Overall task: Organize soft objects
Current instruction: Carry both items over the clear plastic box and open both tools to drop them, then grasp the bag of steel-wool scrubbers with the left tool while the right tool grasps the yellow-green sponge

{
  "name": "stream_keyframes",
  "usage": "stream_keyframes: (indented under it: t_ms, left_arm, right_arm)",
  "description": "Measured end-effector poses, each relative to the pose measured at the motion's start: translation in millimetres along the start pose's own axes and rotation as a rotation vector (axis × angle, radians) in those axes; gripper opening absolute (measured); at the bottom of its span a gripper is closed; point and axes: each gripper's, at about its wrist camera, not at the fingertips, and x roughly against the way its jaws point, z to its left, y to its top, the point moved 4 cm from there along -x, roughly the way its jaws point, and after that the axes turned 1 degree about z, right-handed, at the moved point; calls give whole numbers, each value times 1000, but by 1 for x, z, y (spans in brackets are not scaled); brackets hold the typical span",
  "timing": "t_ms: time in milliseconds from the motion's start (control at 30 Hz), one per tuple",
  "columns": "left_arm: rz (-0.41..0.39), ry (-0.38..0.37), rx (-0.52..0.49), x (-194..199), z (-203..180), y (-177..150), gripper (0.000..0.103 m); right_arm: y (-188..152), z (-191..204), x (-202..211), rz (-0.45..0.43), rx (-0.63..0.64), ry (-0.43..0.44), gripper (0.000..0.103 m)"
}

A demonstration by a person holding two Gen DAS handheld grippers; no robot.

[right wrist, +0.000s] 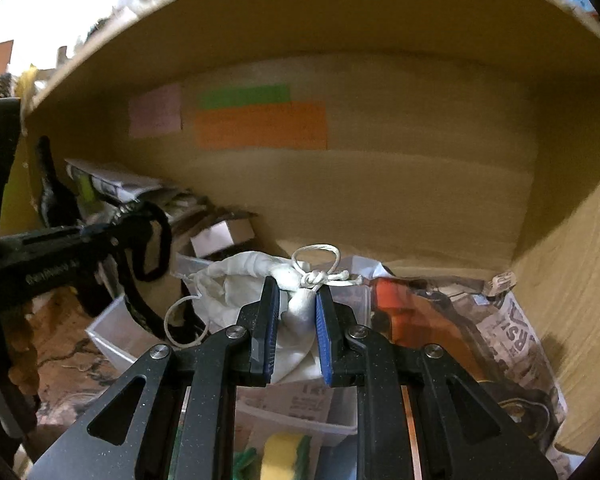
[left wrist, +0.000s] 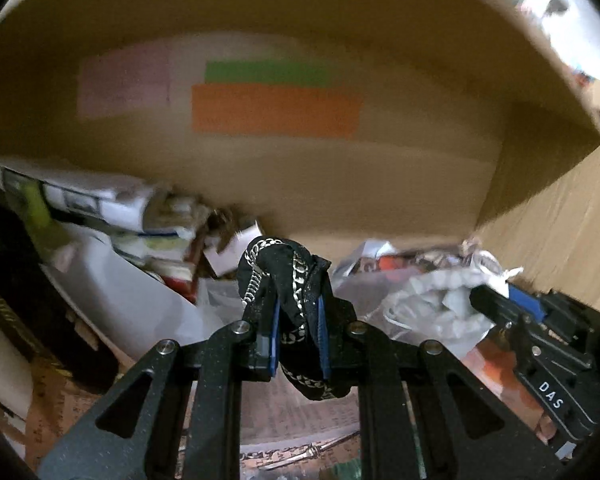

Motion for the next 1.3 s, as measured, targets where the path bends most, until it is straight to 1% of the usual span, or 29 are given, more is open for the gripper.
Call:
stream_keyframes:
  t_ms: [167,267,400,500,600,667,700,767,800,833,867,933,1000,1067,1133,1200,1267,1300]
  left_arm:
    - [89,-3,-23,-33,-2,-12,15]
    - [134,-3,-30,-45,0,-20,15]
    - [169,3,-31,-55,4,-29,15]
    - [194,7,-38,-54,7,-37,16]
    - [208,22,-62,-50,12,-44,23]
    - [211,25,-66,-46,14,-50,33]
    - [211,26,-66,-45,16,-51,36]
    - [211,25,-64,-40,18,-54,43]
    - [211,24,-64,-38,19,-55,45]
    - [206,24,-62,-34,20,-55,50]
    - [202,23,-62,-31,21,-56,56]
    - [187,19,-63,-22,21,-55,59]
    - [172,17,-71,-12,20,-54,62]
    - [154,11,-71,0,20,-52,70]
    - [131,9,-68,13,22,-52,76]
    - [100,14,-71,27,23,-51,80]
    - [73,22,-79,41,23,-52,87]
    - [64,25,-82,46,24,-54,89]
  right_arm:
    - [-8,0,-27,83,20,-11,16]
    - [-16,0,-41,136,35,-13,16]
    - [-26,1,-55,197,49,-6,16]
    - [-34,5,-60,235,68,-1,16]
    - [-39,8,-60,251,89,-2,16]
    - [-41,10,-59,260,99,2,18]
    - [-42,11,-58,262,103,6,20]
    - [-44,12,-55,266,113,9,25]
    - [-45,13,-53,265,116,11,30]
    - [-45,13,-51,264,117,14,37]
    - [-45,13,-49,260,118,15,40]
    - [-44,13,-43,244,119,14,52]
    - [-43,13,-34,223,119,15,58]
    - [-40,13,-25,203,118,19,64]
    - [-37,14,-14,173,117,19,70]
    - [-34,15,-1,139,120,17,73]
    - [-31,16,11,109,123,18,77]
    - [-30,16,16,96,124,17,80]
